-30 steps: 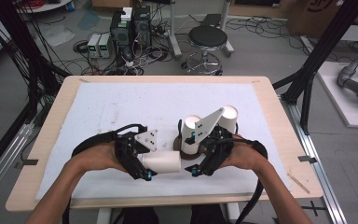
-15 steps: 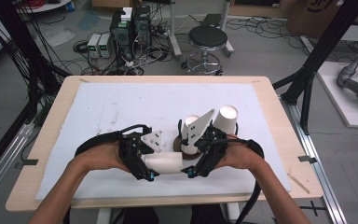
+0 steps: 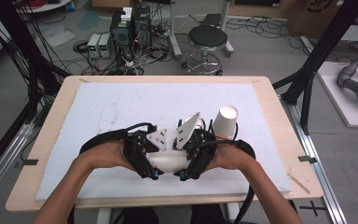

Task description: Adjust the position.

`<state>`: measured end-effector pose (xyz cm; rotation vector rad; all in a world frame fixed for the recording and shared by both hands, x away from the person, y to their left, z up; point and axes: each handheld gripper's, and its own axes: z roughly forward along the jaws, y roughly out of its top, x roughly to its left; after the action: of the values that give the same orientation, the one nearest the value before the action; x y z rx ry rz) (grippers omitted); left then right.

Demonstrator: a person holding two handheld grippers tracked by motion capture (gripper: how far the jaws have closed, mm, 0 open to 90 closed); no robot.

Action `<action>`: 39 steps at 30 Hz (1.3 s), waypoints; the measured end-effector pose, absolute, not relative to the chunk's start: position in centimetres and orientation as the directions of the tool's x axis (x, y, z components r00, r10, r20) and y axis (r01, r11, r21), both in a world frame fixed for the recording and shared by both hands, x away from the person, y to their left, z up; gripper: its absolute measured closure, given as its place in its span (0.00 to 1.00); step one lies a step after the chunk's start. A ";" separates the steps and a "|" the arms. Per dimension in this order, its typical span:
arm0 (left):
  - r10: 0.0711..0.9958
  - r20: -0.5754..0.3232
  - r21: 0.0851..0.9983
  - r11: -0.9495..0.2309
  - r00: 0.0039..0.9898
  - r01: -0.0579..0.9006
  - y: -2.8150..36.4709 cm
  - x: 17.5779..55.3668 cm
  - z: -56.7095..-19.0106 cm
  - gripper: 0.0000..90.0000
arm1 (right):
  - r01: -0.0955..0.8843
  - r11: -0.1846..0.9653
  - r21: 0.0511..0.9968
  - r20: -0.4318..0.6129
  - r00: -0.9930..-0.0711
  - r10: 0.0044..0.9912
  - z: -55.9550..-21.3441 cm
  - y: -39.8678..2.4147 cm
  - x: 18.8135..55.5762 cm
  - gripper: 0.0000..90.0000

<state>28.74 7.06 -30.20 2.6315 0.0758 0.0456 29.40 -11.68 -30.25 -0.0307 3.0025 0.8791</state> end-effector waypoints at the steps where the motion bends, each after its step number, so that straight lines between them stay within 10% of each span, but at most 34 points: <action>1: 0.063 0.022 0.487 -0.872 0.998 0.044 7.0 28.7 -30.1 0.33 | -0.029 0.842 0.539 -0.021 -1.000 -0.021 -30.3 -11.6 29.4 0.17; 39: 0.060 0.009 0.502 -0.864 0.998 0.048 6.9 28.9 -30.2 0.34 | -0.025 0.846 0.532 0.002 -1.000 -0.031 -31.0 -10.3 29.7 0.38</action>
<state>28.91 6.87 -30.16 2.6151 0.0761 0.0328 29.70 -10.33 -30.96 -0.0462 3.0283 0.8720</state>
